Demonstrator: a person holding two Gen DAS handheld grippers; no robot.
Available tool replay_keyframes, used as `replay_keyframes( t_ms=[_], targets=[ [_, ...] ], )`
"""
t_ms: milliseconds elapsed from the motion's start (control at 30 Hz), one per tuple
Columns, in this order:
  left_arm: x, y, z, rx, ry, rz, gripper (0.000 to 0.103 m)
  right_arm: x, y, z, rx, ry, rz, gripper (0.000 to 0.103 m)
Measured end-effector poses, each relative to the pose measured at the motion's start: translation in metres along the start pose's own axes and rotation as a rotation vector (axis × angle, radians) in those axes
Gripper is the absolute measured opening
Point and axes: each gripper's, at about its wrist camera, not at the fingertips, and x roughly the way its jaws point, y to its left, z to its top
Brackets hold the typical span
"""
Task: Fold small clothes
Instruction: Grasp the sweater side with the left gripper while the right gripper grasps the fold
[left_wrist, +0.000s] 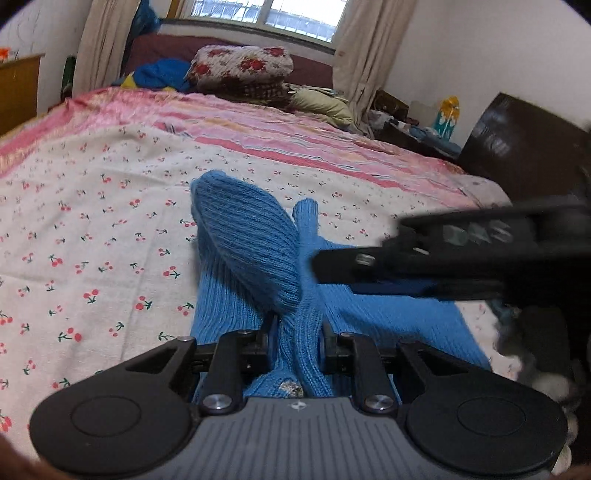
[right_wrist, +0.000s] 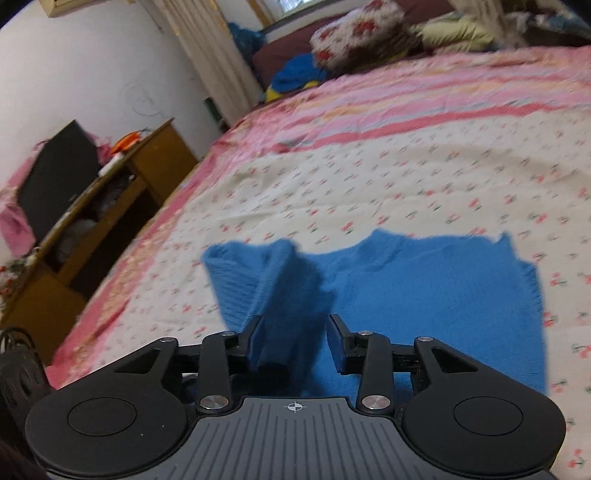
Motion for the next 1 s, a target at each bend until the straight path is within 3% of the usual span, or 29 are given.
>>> replay_keyframes(
  t_ms=[167, 300, 400, 467, 500, 533, 567, 633, 1000],
  targets=[
    [-0.003, -0.010, -0.006, 0.076, -0.005, 0.031, 0.025, 0.012, 0.006, 0.001, 0.026, 0.031, 0.057, 0.041],
    [-0.004, -0.012, -0.008, 0.075, -0.005, 0.027, 0.025, 0.005, 0.013, 0.001, 0.010, 0.016, 0.094, 0.057],
    [-0.005, -0.016, -0.008, 0.096, -0.004, 0.029, 0.025, 0.011, 0.025, 0.004, -0.053, 0.045, 0.064, 0.057],
    [-0.008, -0.017, -0.009, 0.105, -0.003, 0.023, 0.025, 0.021, 0.031, 0.004, -0.088, 0.075, -0.002, 0.057],
    [-0.009, -0.017, -0.009, 0.104, -0.001, 0.019, 0.025, 0.025, 0.031, 0.004, -0.090, 0.089, -0.026, 0.051],
    [-0.011, -0.016, -0.010, 0.100, 0.001, 0.015, 0.026, 0.029, 0.029, 0.004, -0.084, 0.097, -0.036, 0.037],
    [-0.014, -0.015, -0.011, 0.096, 0.001, 0.013, 0.026, 0.030, 0.027, 0.004, -0.074, 0.099, -0.041, 0.030],
    [-0.020, -0.010, -0.012, 0.080, -0.002, 0.003, 0.026, 0.027, 0.019, 0.004, -0.044, 0.090, -0.036, 0.020],
    [-0.058, -0.003, -0.026, 0.134, -0.012, 0.015, 0.042, 0.017, 0.010, 0.006, -0.014, 0.065, -0.034, 0.016]
  ],
)
